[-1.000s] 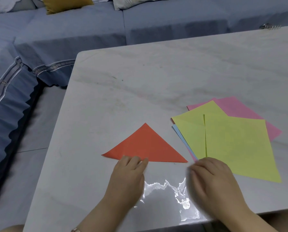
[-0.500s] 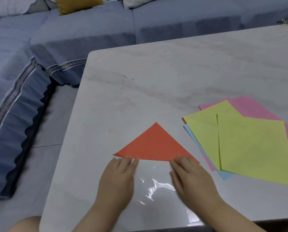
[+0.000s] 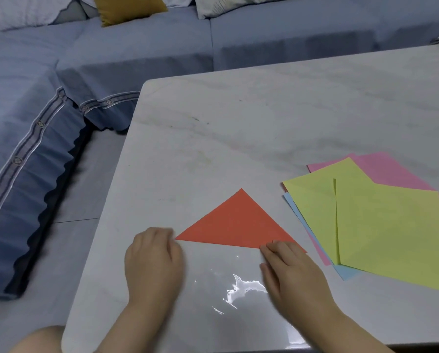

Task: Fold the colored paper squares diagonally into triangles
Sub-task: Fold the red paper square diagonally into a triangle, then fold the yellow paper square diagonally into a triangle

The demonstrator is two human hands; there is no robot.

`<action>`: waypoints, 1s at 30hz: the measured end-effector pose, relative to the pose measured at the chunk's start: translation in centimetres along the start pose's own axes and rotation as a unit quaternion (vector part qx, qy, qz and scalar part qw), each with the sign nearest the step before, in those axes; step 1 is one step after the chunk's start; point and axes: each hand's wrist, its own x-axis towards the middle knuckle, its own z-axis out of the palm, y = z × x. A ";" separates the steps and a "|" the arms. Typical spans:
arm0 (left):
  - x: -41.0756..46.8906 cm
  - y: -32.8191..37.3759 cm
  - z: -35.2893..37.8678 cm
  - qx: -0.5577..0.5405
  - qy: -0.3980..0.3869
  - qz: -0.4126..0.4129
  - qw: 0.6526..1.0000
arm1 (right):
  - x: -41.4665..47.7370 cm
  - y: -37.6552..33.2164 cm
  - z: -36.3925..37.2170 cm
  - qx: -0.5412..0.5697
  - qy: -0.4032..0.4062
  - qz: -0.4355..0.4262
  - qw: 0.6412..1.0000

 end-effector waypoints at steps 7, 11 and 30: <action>3.4 4.6 1.4 0.047 -0.142 -0.003 0.989 | 0.4 0.6 -1.0 0.036 -0.073 0.002 0.997; 4.1 4.3 1.5 -0.037 -0.153 -0.020 0.987 | 1.3 2.0 -2.1 0.077 -0.055 0.020 0.995; 3.6 10.4 1.6 -0.134 -0.098 0.178 0.970 | 1.2 9.1 -5.7 -0.116 -0.119 0.233 0.958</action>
